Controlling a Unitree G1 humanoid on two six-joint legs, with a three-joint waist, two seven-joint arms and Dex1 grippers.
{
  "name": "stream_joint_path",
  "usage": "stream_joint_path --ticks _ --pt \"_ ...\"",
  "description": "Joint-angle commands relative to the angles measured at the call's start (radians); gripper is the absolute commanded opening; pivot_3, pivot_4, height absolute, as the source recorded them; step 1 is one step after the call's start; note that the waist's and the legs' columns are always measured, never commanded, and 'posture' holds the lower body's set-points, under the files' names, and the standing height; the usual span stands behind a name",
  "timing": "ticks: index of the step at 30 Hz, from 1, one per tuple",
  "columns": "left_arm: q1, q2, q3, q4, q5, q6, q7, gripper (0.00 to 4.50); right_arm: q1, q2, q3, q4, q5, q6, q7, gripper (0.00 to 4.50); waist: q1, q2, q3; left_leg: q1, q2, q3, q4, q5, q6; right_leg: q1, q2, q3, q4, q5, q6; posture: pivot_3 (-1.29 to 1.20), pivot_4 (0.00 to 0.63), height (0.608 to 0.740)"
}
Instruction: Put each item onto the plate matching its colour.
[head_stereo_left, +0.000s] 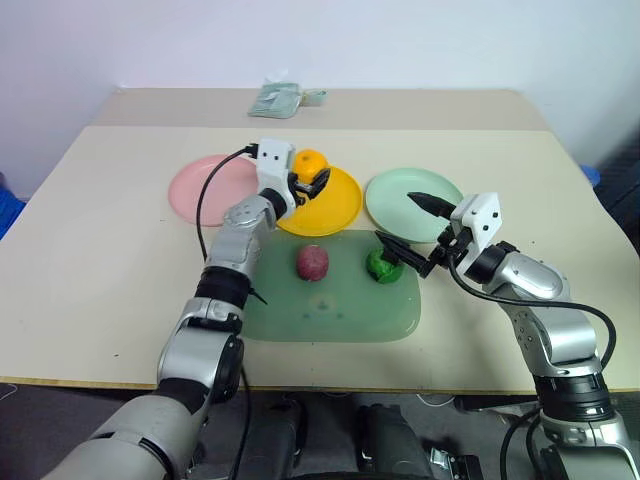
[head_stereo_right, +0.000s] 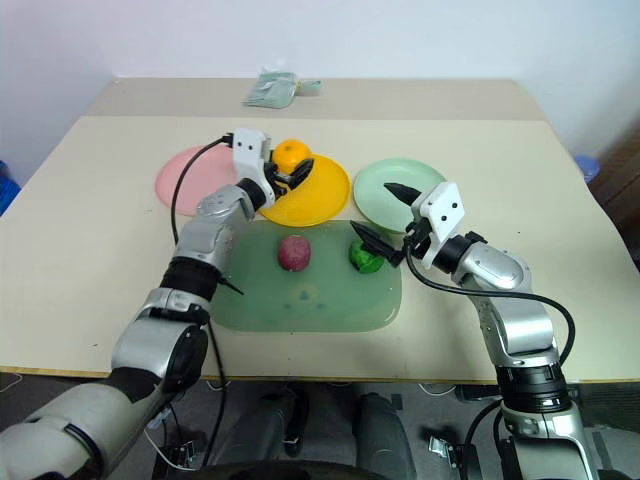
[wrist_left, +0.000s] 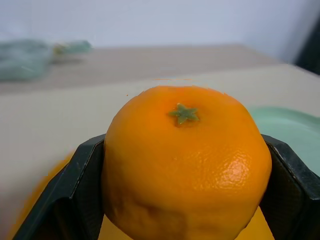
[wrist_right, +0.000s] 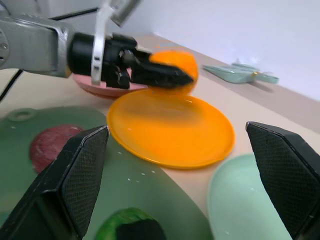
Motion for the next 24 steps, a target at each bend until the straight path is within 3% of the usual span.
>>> stream_joint_path --ticks 1,3,4,10,18,24 --pt "-0.044 0.004 -0.008 0.068 0.036 -0.045 0.004 3.35 -0.019 0.015 -0.007 -0.049 -0.003 -0.001 -0.028 4.5 -0.001 0.0 0.0 0.0 0.0 0.0 0.0 0.0 0.0 0.0 0.0 0.0 0.0 0.0 0.0 0.0 0.15 0.74" --pt "-0.049 0.006 -0.013 0.081 0.046 -0.051 0.002 4.39 -0.014 0.015 -0.011 -0.06 -0.001 0.004 -0.035 4.5 0.0 0.0 0.0 0.0 0.0 0.0 0.002 0.0 0.0 0.0 0.0 0.0 0.001 0.0 0.0 0.0 0.15 0.74" --pt "-0.049 0.007 -0.015 0.084 0.052 -0.053 0.003 4.48 -0.011 0.016 -0.013 -0.065 0.0 0.006 -0.039 4.5 0.001 0.0 0.0 0.0 0.0 0.0 0.002 0.0 0.0 0.001 0.0 0.0 0.001 0.0 0.0 0.0 0.15 0.74" --pt "-0.019 0.013 -0.017 0.024 0.08 -0.09 0.03 4.48 0.013 0.012 -0.025 -0.086 0.006 0.014 -0.053 4.5 0.009 0.0 0.0 0.0 0.0 0.0 0.002 0.0 0.0 0.001 0.0 0.0 0.001 0.0 0.0 0.0 0.15 0.74" --pt "0.204 0.056 -0.009 -0.451 -0.077 0.051 -0.183 4.48 0.049 0.003 -0.047 -0.117 0.019 0.029 -0.065 4.5 0.005 0.0 0.0 0.0 0.0 0.0 0.002 0.0 0.0 0.0 -0.001 0.001 0.001 0.0 0.0 0.0 0.15 0.74" --pt "0.413 0.219 -0.014 -0.816 -0.263 0.267 -0.403 4.48 0.098 0.001 -0.069 -0.153 0.029 0.045 -0.074 4.5 -0.014 0.001 0.0 0.0 0.001 0.0 0.002 0.0 0.0 0.001 0.0 0.001 0.001 0.001 -0.001 0.0 0.15 0.74"
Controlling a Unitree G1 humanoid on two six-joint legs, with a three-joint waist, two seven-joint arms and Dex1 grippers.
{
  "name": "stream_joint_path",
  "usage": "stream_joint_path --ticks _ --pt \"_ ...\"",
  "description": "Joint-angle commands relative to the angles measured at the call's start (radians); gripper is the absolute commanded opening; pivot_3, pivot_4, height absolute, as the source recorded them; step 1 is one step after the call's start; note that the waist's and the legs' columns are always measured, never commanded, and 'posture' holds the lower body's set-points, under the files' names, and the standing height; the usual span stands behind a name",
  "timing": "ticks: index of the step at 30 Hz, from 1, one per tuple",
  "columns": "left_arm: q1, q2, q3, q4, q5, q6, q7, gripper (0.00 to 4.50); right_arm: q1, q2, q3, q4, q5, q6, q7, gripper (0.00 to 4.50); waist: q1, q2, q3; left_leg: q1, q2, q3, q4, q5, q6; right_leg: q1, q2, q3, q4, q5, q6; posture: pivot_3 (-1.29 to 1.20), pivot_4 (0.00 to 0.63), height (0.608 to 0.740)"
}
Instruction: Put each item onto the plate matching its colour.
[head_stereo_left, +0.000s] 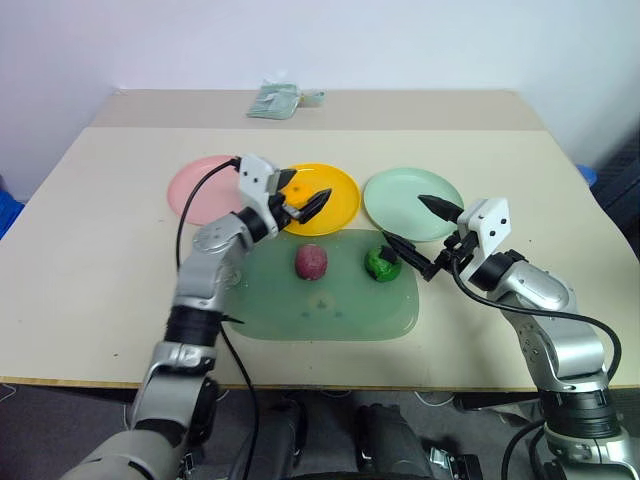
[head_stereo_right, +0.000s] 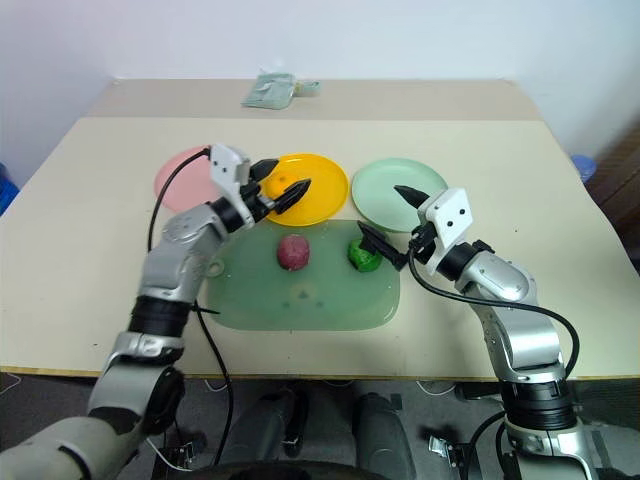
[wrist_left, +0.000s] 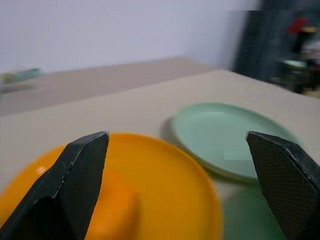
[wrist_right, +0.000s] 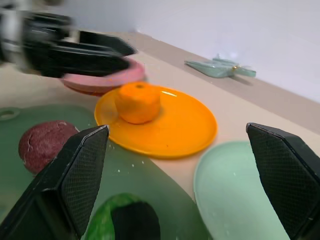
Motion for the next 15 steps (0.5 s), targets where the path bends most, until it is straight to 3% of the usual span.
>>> stream_joint_path --ticks 1,7,15 --pt "0.063 0.089 0.0 -0.171 -0.105 0.086 -0.138 4.48 0.019 -0.005 -0.037 -0.063 0.022 0.007 -0.011 4.5 -0.004 0.0 0.0 0.0 0.0 0.0 0.0 0.0 0.0 0.0 0.0 0.0 0.0 0.0 0.0 0.0 0.15 0.74" --pt "0.139 0.205 -0.036 -0.212 -0.103 0.119 -0.241 4.48 0.105 -0.025 -0.075 -0.114 0.041 0.025 -0.001 4.5 -0.001 0.001 0.0 0.001 0.0 0.0 0.0 0.0 0.0 0.002 0.0 0.0 0.0 -0.002 -0.004 0.0 0.15 0.74" --pt "0.154 0.187 -0.111 -0.156 -0.012 0.041 -0.227 4.48 0.349 -0.074 -0.194 -0.272 0.139 0.056 0.054 4.5 -0.003 0.001 0.0 0.001 0.0 0.0 0.0 0.0 0.0 0.002 0.0 0.0 -0.001 -0.002 -0.004 0.0 0.15 0.74"
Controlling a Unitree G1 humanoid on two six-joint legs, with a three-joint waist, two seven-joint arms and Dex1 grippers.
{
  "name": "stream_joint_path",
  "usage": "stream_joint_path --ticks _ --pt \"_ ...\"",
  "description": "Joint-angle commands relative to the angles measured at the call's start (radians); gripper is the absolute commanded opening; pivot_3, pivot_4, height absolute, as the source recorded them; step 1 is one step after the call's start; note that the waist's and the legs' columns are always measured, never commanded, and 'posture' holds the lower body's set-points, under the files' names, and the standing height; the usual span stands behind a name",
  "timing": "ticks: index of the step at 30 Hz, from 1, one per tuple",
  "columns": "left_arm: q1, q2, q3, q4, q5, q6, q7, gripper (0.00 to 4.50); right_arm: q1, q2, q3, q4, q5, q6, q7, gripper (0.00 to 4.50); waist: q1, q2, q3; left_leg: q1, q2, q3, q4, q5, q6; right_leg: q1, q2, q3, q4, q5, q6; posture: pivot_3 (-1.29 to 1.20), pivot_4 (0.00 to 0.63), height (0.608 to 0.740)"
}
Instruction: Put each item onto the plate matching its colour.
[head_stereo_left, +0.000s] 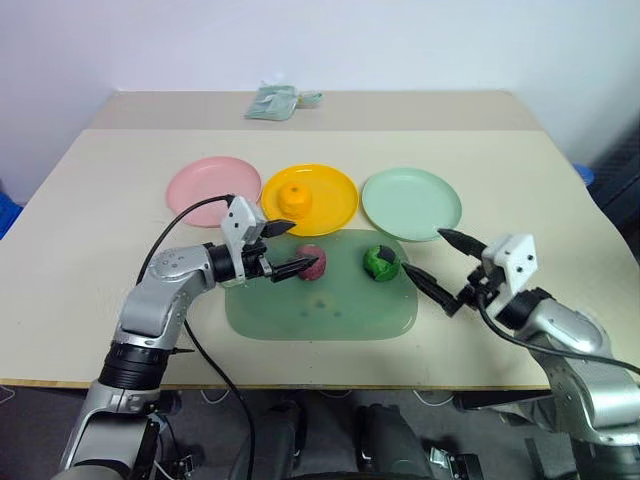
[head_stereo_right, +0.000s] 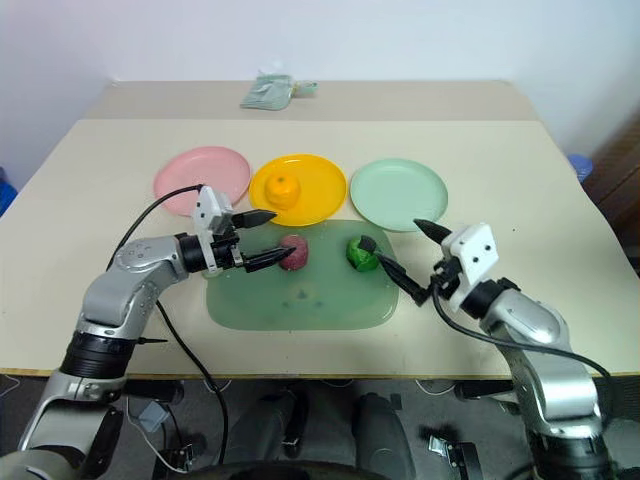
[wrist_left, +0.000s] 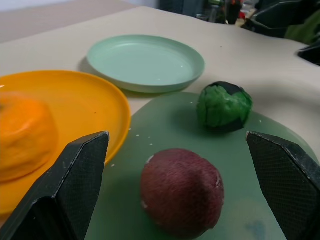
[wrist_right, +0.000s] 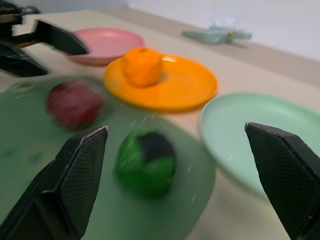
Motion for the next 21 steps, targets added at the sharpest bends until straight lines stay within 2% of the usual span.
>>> stream_joint_path --ticks 1,9,17,18,19,20,21 --pt "-0.003 -0.013 -0.021 0.02 0.026 -0.039 0.003 4.48 0.075 -0.028 -0.086 -0.102 0.055 0.01 0.017 4.5 -0.002 0.001 0.0 0.0 0.0 0.0 0.0 0.0 0.0 0.0 0.0 0.0 0.0 0.0 0.0 0.0 0.15 0.74" --pt "-0.016 -0.021 -0.043 0.126 0.088 -0.099 0.005 4.48 0.188 -0.062 -0.17 -0.199 0.118 0.055 0.022 4.5 -0.001 0.001 0.0 0.0 0.001 0.0 0.0 0.0 0.0 0.0 0.0 0.0 0.0 0.0 0.0 0.0 0.15 0.74" --pt "-0.035 -0.07 -0.052 0.236 0.136 -0.163 0.025 4.48 0.14 -0.084 -0.133 -0.207 0.113 0.085 0.001 4.5 0.0 0.001 0.0 0.0 0.001 0.0 0.0 0.0 0.0 0.001 0.0 0.0 -0.001 0.0 0.0 0.0 0.15 0.74" --pt "-0.035 -0.079 -0.053 0.237 0.137 -0.165 0.03 3.98 0.128 -0.088 -0.129 -0.207 0.114 0.092 -0.001 4.5 0.0 0.001 0.0 0.0 0.001 0.0 0.001 0.0 0.0 0.001 0.0 0.0 -0.001 0.0 0.0 0.0 0.15 0.74" --pt "-0.035 -0.087 -0.053 0.236 0.137 -0.165 0.036 3.7 0.118 -0.091 -0.127 -0.207 0.116 0.099 -0.004 4.5 0.0 0.001 0.0 0.0 0.001 0.0 0.001 0.0 0.0 0.001 0.0 0.0 -0.001 0.0 0.0 0.0 0.15 0.74" --pt "-0.035 -0.092 -0.052 0.234 0.138 -0.165 0.04 3.1 0.11 -0.093 -0.126 -0.208 0.119 0.105 -0.007 4.5 0.0 0.001 0.0 0.0 0.001 0.0 0.001 0.0 0.0 0.001 0.0 0.0 -0.001 0.0 0.0 0.0 0.15 0.74" --pt "-0.033 -0.097 -0.049 0.23 0.138 -0.168 0.046 2.71 0.104 -0.095 -0.126 -0.208 0.12 0.111 -0.008 4.5 0.0 0.001 0.0 0.0 0.001 0.0 0.0 0.0 0.0 0.001 0.0 0.0 -0.001 0.0 0.0 0.0 0.15 0.74"
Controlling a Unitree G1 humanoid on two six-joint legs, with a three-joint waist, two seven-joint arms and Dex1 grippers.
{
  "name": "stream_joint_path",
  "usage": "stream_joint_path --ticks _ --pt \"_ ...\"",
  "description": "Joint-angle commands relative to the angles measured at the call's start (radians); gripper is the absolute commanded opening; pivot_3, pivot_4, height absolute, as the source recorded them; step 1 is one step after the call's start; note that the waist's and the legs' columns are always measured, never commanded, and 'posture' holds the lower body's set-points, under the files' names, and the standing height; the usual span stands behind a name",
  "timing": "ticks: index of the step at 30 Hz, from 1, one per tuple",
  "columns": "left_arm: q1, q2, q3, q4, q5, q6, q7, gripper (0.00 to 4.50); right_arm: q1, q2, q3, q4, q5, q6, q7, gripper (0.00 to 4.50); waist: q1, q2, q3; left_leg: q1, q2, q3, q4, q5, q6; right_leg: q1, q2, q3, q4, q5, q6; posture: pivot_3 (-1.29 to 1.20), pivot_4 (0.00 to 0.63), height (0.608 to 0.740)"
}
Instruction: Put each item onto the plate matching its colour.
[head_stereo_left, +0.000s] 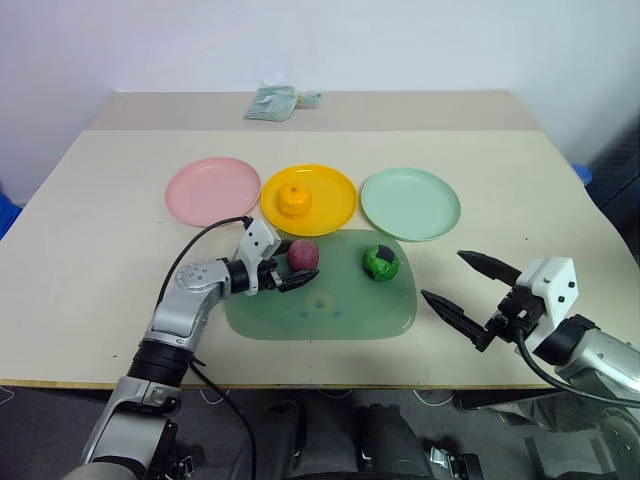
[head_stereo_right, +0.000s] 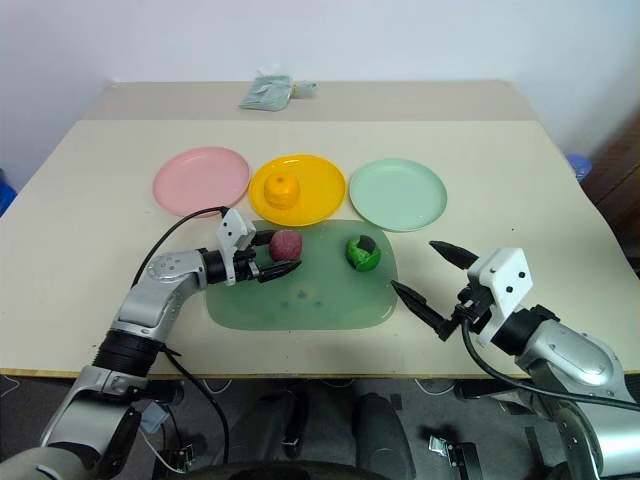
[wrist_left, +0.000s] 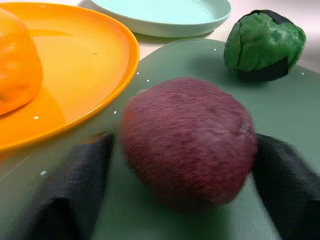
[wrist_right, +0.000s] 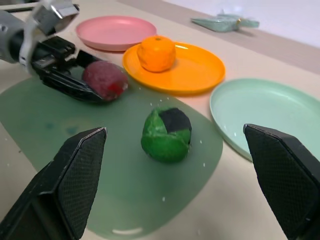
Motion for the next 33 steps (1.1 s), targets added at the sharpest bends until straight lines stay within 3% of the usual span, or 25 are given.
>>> stream_joint_path --ticks 1,6,11,15,23,32,33 --pt "-0.012 -0.015 0.016 -0.024 -0.002 -0.02 0.021 2.71 -0.024 -0.018 -0.008 -0.042 0.021 0.014 -0.01 4.5 0.0 0.0 0.0 0.0 0.0 0.0 0.0 0.0 0.0 0.0 0.0 0.0 0.0 0.0 0.0 0.0 0.15 0.74" --pt "-0.009 -0.056 0.109 -0.07 -0.071 0.03 0.12 2.71 -0.064 -0.02 0.0 -0.04 0.023 0.03 -0.022 4.5 0.0 0.0 0.0 0.0 0.0 0.0 0.0 0.0 0.0 0.0 0.0 0.0 0.0 0.0 0.0 0.0 0.15 0.74" --pt "-0.134 -0.119 0.342 0.044 -0.037 0.016 0.561 2.71 -0.154 -0.006 0.061 0.005 -0.006 0.023 -0.03 4.5 -0.001 -0.003 0.001 0.0 0.0 0.0 0.001 0.0 0.0 0.0 0.001 -0.001 0.0 0.002 0.004 0.0 0.15 0.74" --pt "-0.216 -0.117 0.401 0.181 0.018 -0.066 0.729 2.71 -0.233 0.014 0.122 0.073 -0.035 -0.012 -0.013 4.5 0.0 -0.002 0.001 0.0 0.0 0.0 0.001 0.0 0.0 0.0 0.001 -0.001 0.0 0.002 0.004 0.0 0.15 0.74" --pt "-0.323 -0.144 0.397 0.385 0.068 -0.186 0.845 2.71 -0.489 0.103 0.289 0.324 -0.119 -0.135 0.059 4.5 0.007 -0.004 0.002 0.0 -0.002 0.0 0.002 0.0 0.0 0.0 0.001 -0.001 0.001 0.003 0.005 0.0 0.15 0.74" --pt "-0.363 -0.148 0.406 0.5 0.041 -0.263 0.821 2.71 -0.587 0.161 0.331 0.463 -0.164 -0.229 0.104 4.5 -0.002 -0.004 0.001 0.0 -0.002 0.0 0.001 0.0 0.0 -0.001 0.001 -0.001 0.002 0.003 0.005 0.0 0.15 0.74" --pt "-0.361 -0.147 0.407 0.499 0.039 -0.265 0.817 3.03 -0.589 0.164 0.331 0.466 -0.166 -0.232 0.106 4.5 -0.002 -0.004 0.001 0.0 -0.002 0.0 0.001 0.0 0.0 -0.001 0.001 -0.001 0.002 0.003 0.005 0.0 0.15 0.74"
